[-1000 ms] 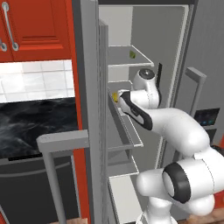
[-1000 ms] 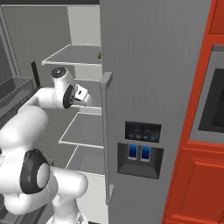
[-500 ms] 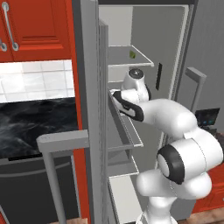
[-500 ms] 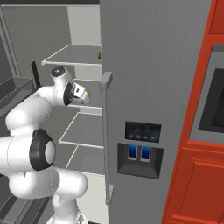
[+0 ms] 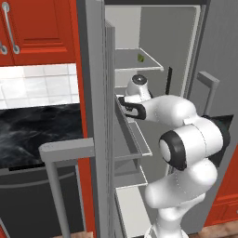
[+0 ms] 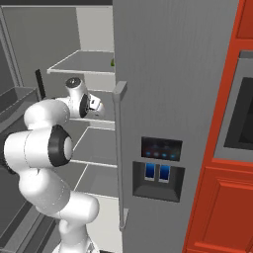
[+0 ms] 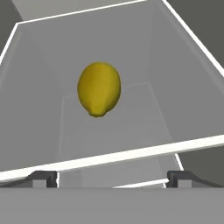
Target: Grab the lemon and lemon wedge from the fridge, place them in the blender, close the lid, and turn on the blender to create a marinade.
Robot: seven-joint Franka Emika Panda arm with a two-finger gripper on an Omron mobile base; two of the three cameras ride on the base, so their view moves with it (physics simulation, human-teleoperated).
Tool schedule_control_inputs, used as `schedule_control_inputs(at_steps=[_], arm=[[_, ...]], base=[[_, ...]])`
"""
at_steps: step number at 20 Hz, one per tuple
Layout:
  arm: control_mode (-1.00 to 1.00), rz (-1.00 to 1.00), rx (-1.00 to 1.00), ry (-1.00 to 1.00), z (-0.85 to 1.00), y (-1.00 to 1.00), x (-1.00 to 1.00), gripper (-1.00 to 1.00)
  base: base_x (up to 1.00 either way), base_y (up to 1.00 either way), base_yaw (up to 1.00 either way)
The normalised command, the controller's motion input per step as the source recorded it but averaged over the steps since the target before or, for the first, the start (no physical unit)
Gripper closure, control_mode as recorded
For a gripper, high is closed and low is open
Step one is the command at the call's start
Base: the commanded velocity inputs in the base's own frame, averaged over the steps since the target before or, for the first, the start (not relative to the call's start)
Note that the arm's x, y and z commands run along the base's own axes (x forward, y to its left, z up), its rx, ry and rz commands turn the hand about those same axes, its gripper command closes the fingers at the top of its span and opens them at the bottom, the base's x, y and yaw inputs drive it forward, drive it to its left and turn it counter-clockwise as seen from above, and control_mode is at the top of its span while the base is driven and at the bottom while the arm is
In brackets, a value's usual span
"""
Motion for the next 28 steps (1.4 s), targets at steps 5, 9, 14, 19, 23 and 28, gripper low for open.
schedule_control_inputs(at_steps=[5, 9, 14, 19, 23, 28], arm=[[-1.0, 0.0, 0.0, 0.0, -0.09, 0.0, 0.43, -1.0], [-1.0, 0.0, -0.01, 0.02, -0.01, 0.0, 0.36, -1.0], [-1.0, 0.0, -0.02, 0.04, -0.08, 0.0, 0.33, -1.0], [-1.0, 0.0, -0.04, 0.05, -0.16, 0.0, 0.3, -1.0], [-1.0, 0.0, -0.04, 0.04, -0.15, 0.0, 0.31, -1.0], [-1.0, 0.0, -0.03, 0.04, -0.12, 0.0, 0.32, -1.0]], base=[[0.0, 0.0, 0.0], [0.0, 0.0, 0.0], [0.0, 0.0, 0.0], [0.0, 0.0, 0.0], [0.0, 0.0, 0.0], [0.0, 0.0, 0.0]])
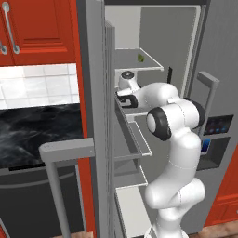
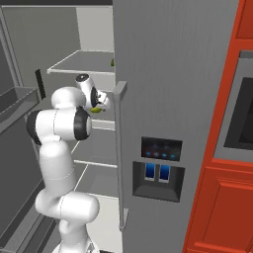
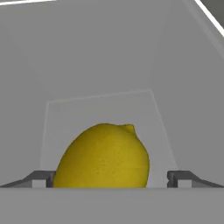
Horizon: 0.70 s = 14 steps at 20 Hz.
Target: Grab the lemon and lemon wedge from the fridge, place them in the blender, close the lid, and turn on the blender to create a marinade.
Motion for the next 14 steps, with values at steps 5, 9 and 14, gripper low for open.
schedule_control_inputs(at_steps=[5, 9, 14], arm=[[-1.0, 0.0, -0.03, 0.04, -0.18, 0.01, 0.18, -1.0], [-1.0, 0.0, -0.02, 0.01, -0.29, 0.0, 0.0, -1.0], [-1.0, 0.0, 0.0, 0.0, -0.33, 0.0, 0.0, 1.0]], base=[[0.0, 0.0, 0.0], [0.0, 0.0, 0.0], [0.0, 0.0, 0.0]])
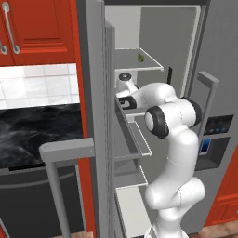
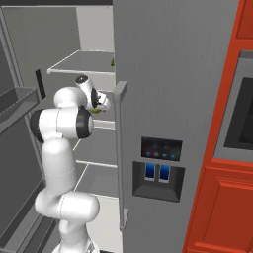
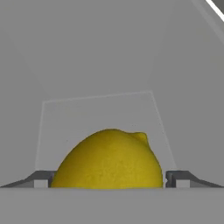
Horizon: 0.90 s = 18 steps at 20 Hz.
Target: Grab the lemon and lemon wedge from the fridge, place them in the blender, close the lid, and turn on the blender to create a marinade.
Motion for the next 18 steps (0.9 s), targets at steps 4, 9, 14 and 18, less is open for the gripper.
schedule_control_inputs(at_steps=[4, 9, 14, 18], arm=[[-1.0, 0.0, -0.01, 0.0, -0.25, 0.01, 0.12, 1.0], [-1.0, 0.0, 0.0, 0.0, -0.13, 0.01, 0.06, 1.0], [-1.0, 0.0, 0.0, -0.08, -0.3, 0.0, -0.51, 1.0], [-1.0, 0.0, 0.0, -0.12, -0.69, 0.0, -0.56, 1.0]], base=[[0.0, 0.0, 0.0], [0.0, 0.0, 0.0], [0.0, 0.0, 0.0], [0.0, 0.0, 0.0]])
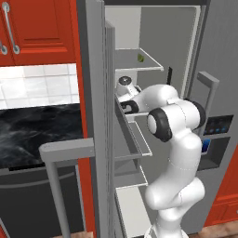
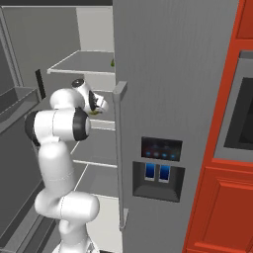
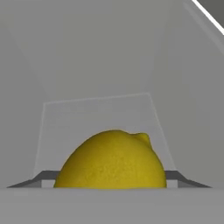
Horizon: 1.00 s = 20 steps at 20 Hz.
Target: Grab the lemon and lemon wedge from the fridge, place them in the blender, close the lid, and turn on the blender to create a marinade.
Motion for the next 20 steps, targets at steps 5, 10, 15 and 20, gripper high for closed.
schedule_control_inputs(at_steps=[5, 10, 15, 20], arm=[[-1.0, 0.0, 0.0, -0.11, -0.3, -0.01, -0.64, 1.0], [-1.0, 0.0, 0.02, -0.08, 0.21, -0.21, -0.75, 1.0], [-1.0, 0.0, 0.04, -0.02, 0.58, -0.4, -0.98, 1.0], [-1.0, 0.0, 0.08, 0.01, 0.95, -0.52, -1.0, 1.0]], base=[[0.0, 0.0, 0.0], [0.0, 0.0, 0.0], [0.0, 0.0, 0.0], [0.0, 0.0, 0.0]])
